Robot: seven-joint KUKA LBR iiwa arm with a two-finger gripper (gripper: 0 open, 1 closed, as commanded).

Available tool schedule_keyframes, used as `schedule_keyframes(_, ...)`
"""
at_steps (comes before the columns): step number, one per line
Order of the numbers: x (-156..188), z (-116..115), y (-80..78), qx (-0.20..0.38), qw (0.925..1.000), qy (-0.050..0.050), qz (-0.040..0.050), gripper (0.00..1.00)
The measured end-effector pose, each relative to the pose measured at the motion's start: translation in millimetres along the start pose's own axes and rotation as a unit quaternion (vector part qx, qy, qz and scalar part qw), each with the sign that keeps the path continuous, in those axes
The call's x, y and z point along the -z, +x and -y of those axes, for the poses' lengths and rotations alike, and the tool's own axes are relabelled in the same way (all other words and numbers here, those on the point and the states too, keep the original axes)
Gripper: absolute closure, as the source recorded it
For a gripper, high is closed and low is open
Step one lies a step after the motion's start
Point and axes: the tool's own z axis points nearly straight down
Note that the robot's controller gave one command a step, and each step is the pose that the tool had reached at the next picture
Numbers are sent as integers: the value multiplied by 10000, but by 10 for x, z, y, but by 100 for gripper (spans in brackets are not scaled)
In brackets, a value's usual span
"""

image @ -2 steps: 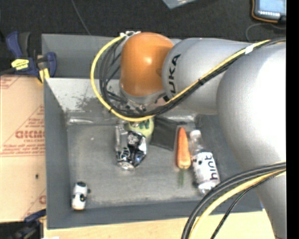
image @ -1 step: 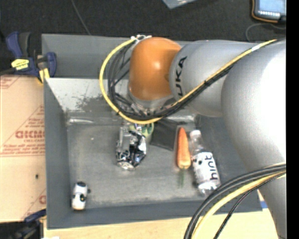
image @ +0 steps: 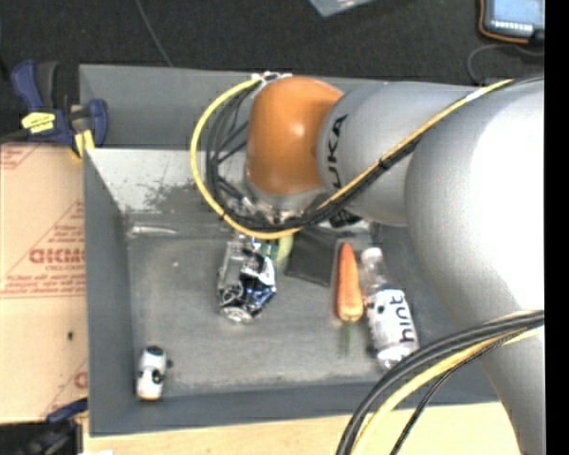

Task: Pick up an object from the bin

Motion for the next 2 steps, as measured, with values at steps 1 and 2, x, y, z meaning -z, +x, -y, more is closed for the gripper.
schedule_keyframes(1,-197,223,-132,1234,9924,-5,13,0)
schedule_keyframes(2,-324,552,-147,1954,9807,0,16,0)
